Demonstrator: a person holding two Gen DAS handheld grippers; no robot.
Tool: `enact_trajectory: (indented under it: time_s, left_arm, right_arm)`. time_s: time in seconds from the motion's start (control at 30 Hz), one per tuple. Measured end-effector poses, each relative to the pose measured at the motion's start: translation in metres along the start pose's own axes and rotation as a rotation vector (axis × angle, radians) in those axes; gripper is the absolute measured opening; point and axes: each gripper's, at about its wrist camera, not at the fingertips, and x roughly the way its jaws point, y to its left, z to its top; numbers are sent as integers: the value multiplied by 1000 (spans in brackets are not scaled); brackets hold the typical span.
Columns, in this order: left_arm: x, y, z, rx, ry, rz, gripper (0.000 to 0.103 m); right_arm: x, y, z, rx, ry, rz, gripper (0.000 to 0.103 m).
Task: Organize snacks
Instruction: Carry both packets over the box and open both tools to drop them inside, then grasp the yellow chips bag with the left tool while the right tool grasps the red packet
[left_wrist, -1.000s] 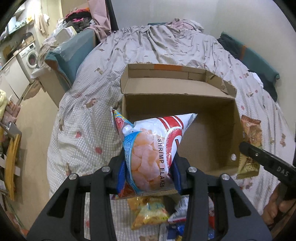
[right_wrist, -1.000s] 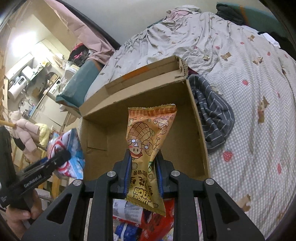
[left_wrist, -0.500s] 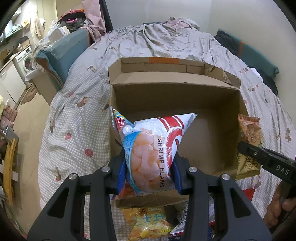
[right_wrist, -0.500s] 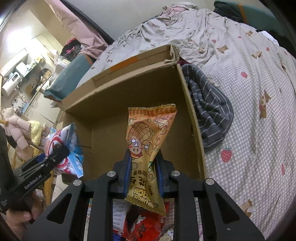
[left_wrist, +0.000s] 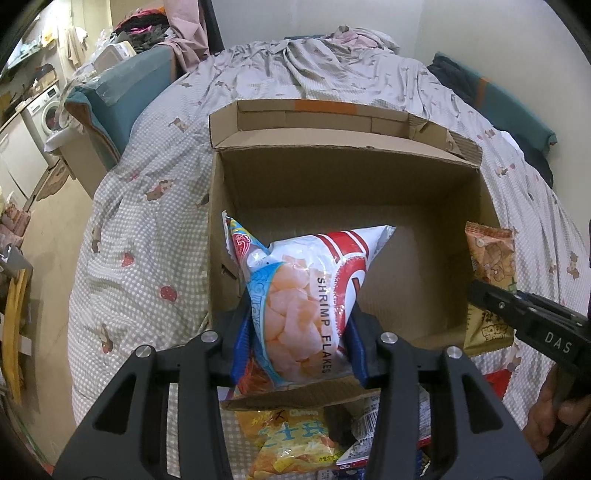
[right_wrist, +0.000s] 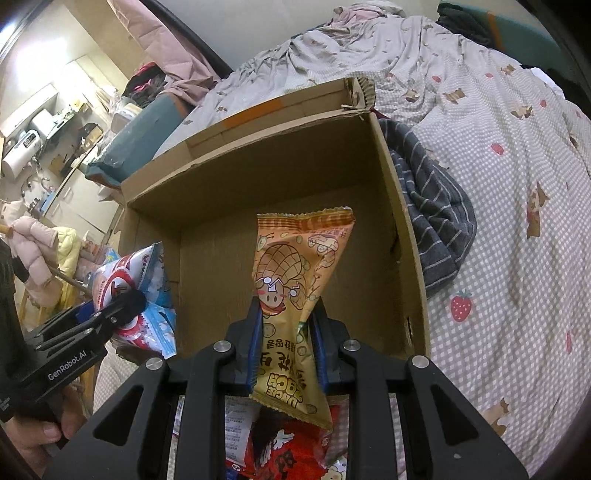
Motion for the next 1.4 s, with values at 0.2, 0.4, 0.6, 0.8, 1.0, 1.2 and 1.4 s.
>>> enact_trajectory:
  time_s: [0.2, 0.4, 0.6, 0.8, 1.0, 1.2, 1.4]
  left_arm:
    - [0, -1, -1, 3, -1, 9, 48]
    - [-3, -4, -1, 11, -8, 11, 74]
    - [-7, -2, 1, -5, -16, -3, 86]
    - [-10, 0, 2, -8, -27, -7, 86]
    - [-18, 5, 1, -21, -49, -4, 86]
    - [-30, 11, -1, -26, -64, 3, 86]
    - [-49, 10, -5, -8, -85, 1, 86]
  right_arm:
    - [1, 3, 0, -12, 2, 18, 28]
    - [0, 6, 2, -35, 1, 14, 32]
    - [-11, 8, 3, -36, -60, 11, 90]
    - [-16, 6, 5, -31, -65, 19, 90]
    - [-24, 8, 5, -27, -82, 20, 90]
    - [-41, 12, -1, -30, -100, 23, 90]
    - [-59, 16, -9, -26, -107, 31, 90]
